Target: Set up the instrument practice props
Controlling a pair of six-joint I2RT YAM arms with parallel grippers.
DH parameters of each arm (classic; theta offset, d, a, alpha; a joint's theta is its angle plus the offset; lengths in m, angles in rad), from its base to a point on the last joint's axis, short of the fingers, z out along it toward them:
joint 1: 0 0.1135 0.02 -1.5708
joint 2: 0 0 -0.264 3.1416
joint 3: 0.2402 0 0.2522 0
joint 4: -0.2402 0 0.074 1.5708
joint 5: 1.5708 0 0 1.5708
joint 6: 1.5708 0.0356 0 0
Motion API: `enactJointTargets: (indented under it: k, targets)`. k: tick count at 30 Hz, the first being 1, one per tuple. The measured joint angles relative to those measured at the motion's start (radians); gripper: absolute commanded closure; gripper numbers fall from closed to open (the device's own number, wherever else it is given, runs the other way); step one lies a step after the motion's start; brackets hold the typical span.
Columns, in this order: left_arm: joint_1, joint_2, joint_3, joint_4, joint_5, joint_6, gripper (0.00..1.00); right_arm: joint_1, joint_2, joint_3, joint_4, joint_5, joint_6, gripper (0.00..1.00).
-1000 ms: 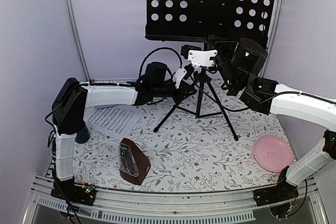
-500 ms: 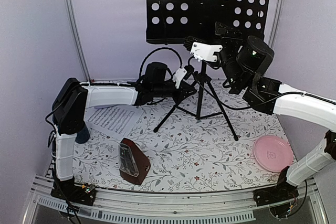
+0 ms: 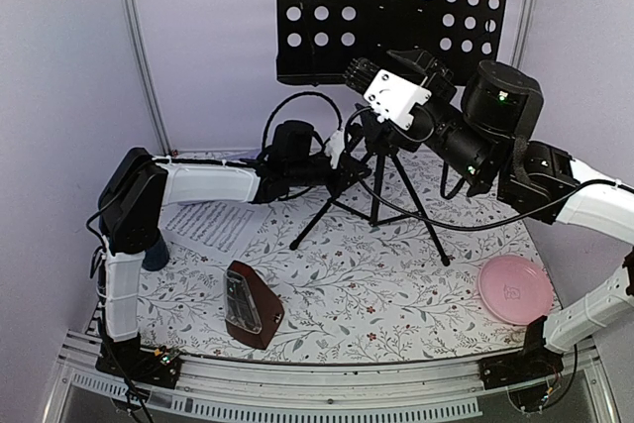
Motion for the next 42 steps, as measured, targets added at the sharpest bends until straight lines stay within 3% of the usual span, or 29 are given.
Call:
enactJointTargets:
  k: [8,16,24,31,42]
  targets:
    - [0.002,-0.006,-0.042,-0.073,0.005,0.000,0.63,-0.006,-0.052,-0.161,-0.169,-0.159,0.449,0.14]
    - [0.015,-0.045,-0.151,-0.111,0.031,-0.025,0.50,-0.150,-0.132,-0.440,-0.189,-0.322,0.755,0.16]
    - [0.061,-0.178,-0.261,-0.032,0.080,-0.107,0.47,-0.281,-0.157,-0.481,-0.126,-0.447,0.922,0.16]
    - [0.098,-0.203,-0.276,0.009,0.085,-0.145,0.46,-0.504,-0.159,-0.529,-0.099,-0.578,1.040,0.15]
    - [0.098,-0.180,-0.252,-0.035,0.110,-0.137,0.35,-0.664,0.014,-0.465,-0.077,-0.795,1.097,0.15]
